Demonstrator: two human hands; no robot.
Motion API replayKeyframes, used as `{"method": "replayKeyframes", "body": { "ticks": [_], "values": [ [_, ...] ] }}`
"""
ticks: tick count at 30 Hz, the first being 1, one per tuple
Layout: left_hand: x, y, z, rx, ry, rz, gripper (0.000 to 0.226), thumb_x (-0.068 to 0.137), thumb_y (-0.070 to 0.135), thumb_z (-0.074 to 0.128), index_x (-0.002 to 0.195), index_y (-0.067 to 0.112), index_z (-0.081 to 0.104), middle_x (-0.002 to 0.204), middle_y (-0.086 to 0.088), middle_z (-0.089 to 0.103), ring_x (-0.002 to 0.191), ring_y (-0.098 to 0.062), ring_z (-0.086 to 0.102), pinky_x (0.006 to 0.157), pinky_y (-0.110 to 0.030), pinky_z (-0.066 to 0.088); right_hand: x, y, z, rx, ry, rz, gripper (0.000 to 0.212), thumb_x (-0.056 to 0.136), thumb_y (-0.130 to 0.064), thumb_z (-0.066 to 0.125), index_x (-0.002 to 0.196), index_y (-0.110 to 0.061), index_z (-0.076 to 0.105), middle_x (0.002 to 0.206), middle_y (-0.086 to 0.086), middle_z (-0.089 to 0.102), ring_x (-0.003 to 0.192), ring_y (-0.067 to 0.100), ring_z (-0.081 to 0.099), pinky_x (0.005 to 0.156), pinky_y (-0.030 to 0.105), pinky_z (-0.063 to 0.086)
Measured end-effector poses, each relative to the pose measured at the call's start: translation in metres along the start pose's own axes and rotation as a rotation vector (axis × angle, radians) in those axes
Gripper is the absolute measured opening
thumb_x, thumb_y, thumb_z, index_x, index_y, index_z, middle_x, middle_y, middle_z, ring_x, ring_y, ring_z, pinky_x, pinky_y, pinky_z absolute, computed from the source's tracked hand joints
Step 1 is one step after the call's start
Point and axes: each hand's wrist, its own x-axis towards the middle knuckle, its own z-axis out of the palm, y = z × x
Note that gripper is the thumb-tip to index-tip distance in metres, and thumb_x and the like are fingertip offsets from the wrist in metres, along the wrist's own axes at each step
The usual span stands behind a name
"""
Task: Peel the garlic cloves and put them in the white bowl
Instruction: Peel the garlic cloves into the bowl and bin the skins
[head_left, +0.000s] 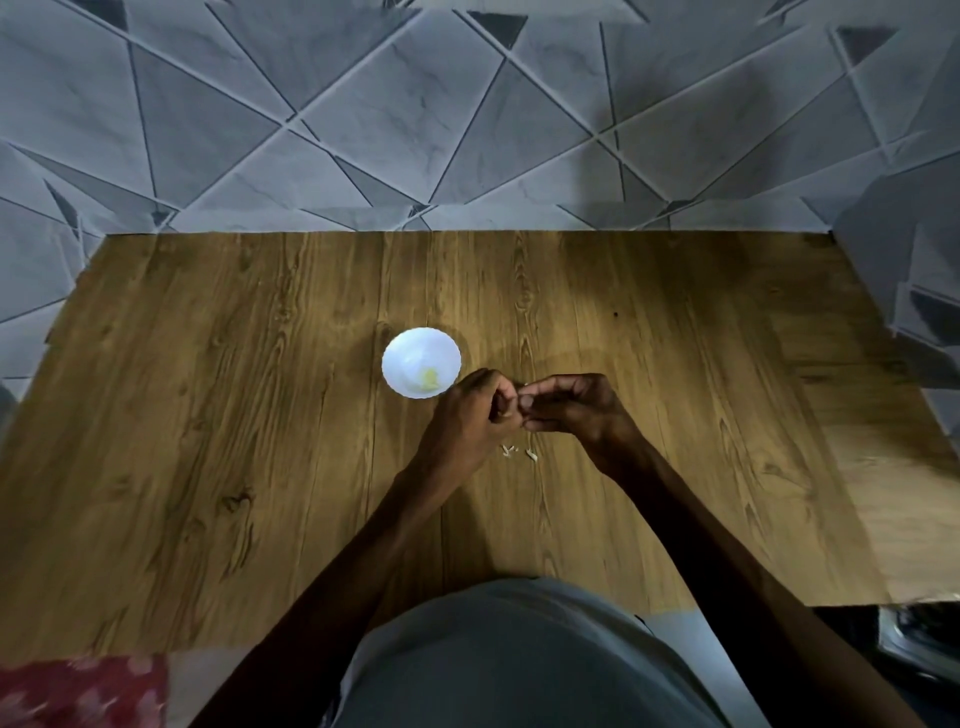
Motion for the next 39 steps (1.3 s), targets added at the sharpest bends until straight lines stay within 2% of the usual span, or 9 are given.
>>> {"method": "replayKeyframes", "body": {
  "ticks": [6,9,15,18,24,29,33,35,39],
  "values": [
    [0.000,0.005,-0.002,-0.337,-0.084,-0.345,0.003,0.085,0.014,0.062,0.087,0.013,0.065,0.074,0.004,0.064,0.069,-0.009,0.057,0.068,-0.032,0.048,0.003,-0.001,0.002,0.008,-0.037,0.062,0.023,0.088,-0.001,0.067,0.110,0.004,0.068,0.099,0.020,0.073,0.088,0.026,0.072,0.075,0.028,0.057],
    [-0.001,0.002,-0.002,-0.510,-0.125,-0.439,0.012,0.091,0.013,0.058,0.083,0.017,0.066,0.065,0.002,0.061,0.063,-0.011,0.054,0.065,-0.031,0.045,0.003,0.000,0.003,0.046,-0.033,0.119,0.023,0.088,-0.002,0.067,0.111,0.003,0.068,0.098,0.018,0.074,0.087,0.022,0.072,0.075,0.026,0.057],
    [-0.005,0.002,-0.001,-0.671,-0.104,-0.510,0.011,0.095,0.009,0.058,0.091,0.008,0.067,0.066,-0.004,0.061,0.058,-0.008,0.054,0.057,-0.021,0.045,0.002,0.004,0.002,0.055,-0.013,0.138,0.023,0.088,-0.006,0.067,0.111,0.000,0.069,0.099,0.017,0.074,0.088,0.024,0.071,0.081,0.031,0.059],
    [-0.005,0.000,0.000,-0.713,-0.096,-0.513,0.013,0.095,0.007,0.058,0.085,0.010,0.066,0.061,-0.002,0.059,0.053,-0.008,0.052,0.054,-0.021,0.044,0.001,0.006,0.002,0.066,-0.010,0.117,0.024,0.088,-0.007,0.069,0.110,0.001,0.069,0.100,0.021,0.073,0.087,0.024,0.070,0.082,0.032,0.059],
    [-0.006,-0.007,0.002,-0.583,-0.107,-0.513,0.013,0.094,0.013,0.056,0.085,0.011,0.066,0.066,-0.005,0.062,0.062,-0.017,0.054,0.060,-0.028,0.043,0.003,0.009,0.002,0.058,0.016,0.125,0.023,0.088,-0.005,0.067,0.111,0.000,0.069,0.095,0.015,0.074,0.086,0.021,0.070,0.078,0.028,0.058],
    [-0.009,-0.014,0.005,-0.371,-0.130,-0.467,0.013,0.092,0.017,0.057,0.088,0.012,0.069,0.069,-0.003,0.068,0.057,-0.005,0.058,0.060,-0.022,0.046,0.002,0.016,-0.003,0.055,0.000,0.137,0.022,0.091,-0.004,0.064,0.113,0.000,0.069,0.097,0.015,0.073,0.089,0.022,0.070,0.080,0.029,0.057],
    [-0.012,-0.025,0.015,-0.206,-0.214,-0.410,0.015,0.094,0.014,0.056,0.093,0.011,0.071,0.080,0.000,0.070,0.063,0.000,0.060,0.061,-0.015,0.045,0.001,0.022,-0.008,0.020,0.045,0.171,0.021,0.093,-0.003,0.061,0.112,0.000,0.069,0.102,0.018,0.071,0.088,0.020,0.070,0.076,0.025,0.056],
    [-0.014,-0.034,0.023,-0.094,-0.241,-0.411,0.010,0.090,0.015,0.063,0.092,0.012,0.073,0.081,0.003,0.071,0.067,0.000,0.062,0.061,-0.014,0.044,0.001,0.030,-0.009,-0.040,0.076,0.171,0.019,0.093,-0.005,0.062,0.110,-0.001,0.071,0.103,0.018,0.071,0.089,0.020,0.070,0.076,0.024,0.056],
    [-0.016,-0.044,0.035,-0.040,-0.235,-0.514,0.011,0.077,0.018,0.080,0.085,0.019,0.072,0.085,0.003,0.073,0.078,-0.009,0.067,0.065,-0.020,0.051,0.001,0.049,-0.012,-0.147,0.141,0.190,0.016,0.093,-0.004,0.062,0.105,-0.002,0.072,0.099,0.017,0.072,0.093,0.030,0.070,0.082,0.037,0.058]
  ]
}}
